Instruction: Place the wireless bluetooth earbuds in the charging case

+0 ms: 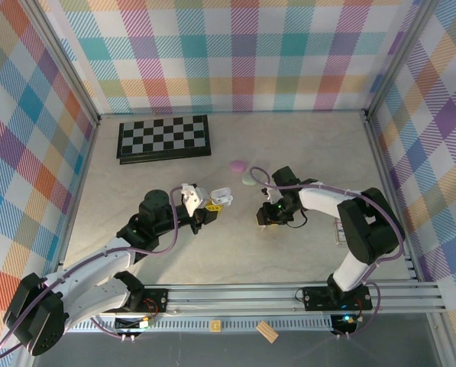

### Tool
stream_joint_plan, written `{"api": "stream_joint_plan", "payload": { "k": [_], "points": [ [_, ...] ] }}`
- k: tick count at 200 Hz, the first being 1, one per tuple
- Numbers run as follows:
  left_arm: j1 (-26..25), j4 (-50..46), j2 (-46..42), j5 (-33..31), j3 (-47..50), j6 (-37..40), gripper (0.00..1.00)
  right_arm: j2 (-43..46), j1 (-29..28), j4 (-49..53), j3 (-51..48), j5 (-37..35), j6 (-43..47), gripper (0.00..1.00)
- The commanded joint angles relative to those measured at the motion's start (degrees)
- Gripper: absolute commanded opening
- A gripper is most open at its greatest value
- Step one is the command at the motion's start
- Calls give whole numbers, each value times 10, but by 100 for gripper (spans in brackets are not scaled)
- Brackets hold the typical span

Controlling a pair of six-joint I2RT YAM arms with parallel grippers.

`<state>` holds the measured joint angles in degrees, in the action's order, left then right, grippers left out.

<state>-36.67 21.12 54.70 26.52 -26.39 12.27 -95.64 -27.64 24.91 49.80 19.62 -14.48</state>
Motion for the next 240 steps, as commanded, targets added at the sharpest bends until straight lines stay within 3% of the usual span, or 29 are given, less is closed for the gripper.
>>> {"api": "stream_joint_plan", "payload": {
  "k": [1,99,152,188,240],
  "points": [
    [1,18,-2,9,-3,3,10,5,2,20,-14,5,9,31],
    [1,12,2,7,-9,4,10,44,-8,-1,-36,-32,6,23],
    [1,11,8,13,-14,-1,10,174,-21,-40,-53,-111,21,23],
    [1,15,28,20,-21,-8,10,273,-67,-70,-51,-210,62,21],
    [1,26,63,31,-31,-13,10,351,-137,-98,-16,-271,143,21]
  ]
}}
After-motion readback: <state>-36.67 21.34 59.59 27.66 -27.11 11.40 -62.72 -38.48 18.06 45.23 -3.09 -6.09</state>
